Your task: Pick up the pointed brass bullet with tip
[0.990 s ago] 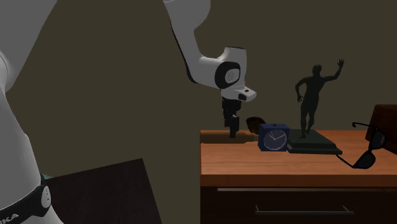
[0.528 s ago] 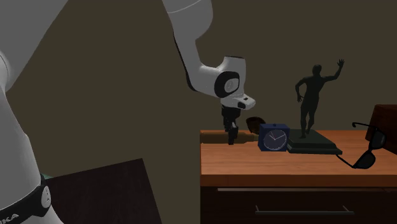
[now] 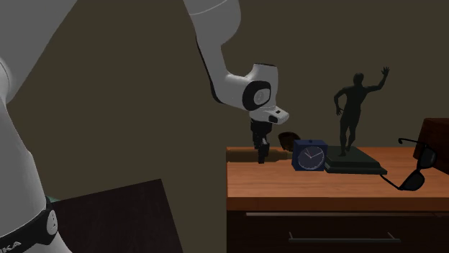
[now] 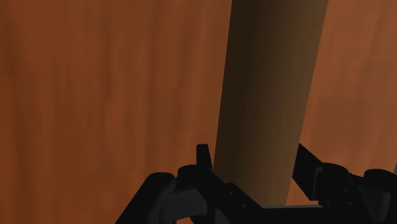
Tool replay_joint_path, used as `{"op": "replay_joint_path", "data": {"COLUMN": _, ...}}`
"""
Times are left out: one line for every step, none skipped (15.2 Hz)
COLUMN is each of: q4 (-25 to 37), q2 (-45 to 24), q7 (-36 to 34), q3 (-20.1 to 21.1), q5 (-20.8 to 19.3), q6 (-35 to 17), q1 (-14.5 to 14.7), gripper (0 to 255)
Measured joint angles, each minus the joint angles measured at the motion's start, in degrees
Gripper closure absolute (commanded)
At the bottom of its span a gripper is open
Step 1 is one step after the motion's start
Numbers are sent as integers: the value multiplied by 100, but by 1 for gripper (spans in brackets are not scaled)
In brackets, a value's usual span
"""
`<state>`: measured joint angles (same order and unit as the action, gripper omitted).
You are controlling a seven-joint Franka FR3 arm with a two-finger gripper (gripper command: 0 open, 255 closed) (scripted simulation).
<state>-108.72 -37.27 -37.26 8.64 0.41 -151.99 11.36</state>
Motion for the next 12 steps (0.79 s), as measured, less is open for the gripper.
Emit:
{"op": "replay_joint_path", "data": {"q4": 5, "q2": -5, "q7": 0, "q3": 0, "q5": 0, "q6": -3, "q1": 0, "gripper": 255}}
{"op": "replay_joint_path", "data": {"q4": -4, "q2": 22, "q7": 0, "q3": 3, "q5": 2, "q6": 20, "q1": -2, "gripper": 255}}
{"op": "replay_joint_path", "data": {"q4": -6, "q2": 60, "q7": 5, "q3": 7, "q5": 6, "q6": 58, "q1": -10, "gripper": 255}}
{"op": "replay_joint_path", "data": {"q4": -31, "q2": 123, "q7": 0, "q3": 13, "q5": 11, "q6": 96, "q1": -12, "gripper": 255}}
{"op": "replay_joint_path", "data": {"q4": -34, "q2": 175, "q7": -6, "q3": 19, "q5": 16, "q6": 144, "q1": -12, "gripper": 255}}
{"op": "replay_joint_path", "data": {"q4": -30, "q2": 233, "q7": -2, "q3": 26, "q5": 21, "q6": 207, "q1": -20, "gripper": 255}}
{"op": "replay_joint_path", "data": {"q4": -36, "q2": 281, "q7": -13, "q3": 30, "q5": 24, "q6": 246, "q1": -16, "gripper": 255}}
{"op": "replay_joint_path", "data": {"q4": -69, "q2": 361, "q7": -6, "q3": 39, "q5": 34, "q6": 295, "q1": -30, "gripper": 255}}
{"op": "replay_joint_path", "data": {"q4": -69, "q2": 417, "q7": -8, "q3": 45, "q5": 40, "q6": 351, "q1": -34, "gripper": 255}}
{"op": "replay_joint_path", "data": {"q4": -72, "q2": 467, "q7": -13, "q3": 50, "q5": 44, "q6": 396, "q1": -34, "gripper": 255}}
{"op": "replay_joint_path", "data": {"q4": -88, "q2": 531, "q7": -10, "q3": 57, "q5": 52, "q6": 445, "q1": -42, "gripper": 255}}
{"op": "replay_joint_path", "data": {"q4": -94, "q2": 588, "q7": -3, "q3": 64, "q5": 60, "q6": 496, "q1": -54, "gripper": 255}}
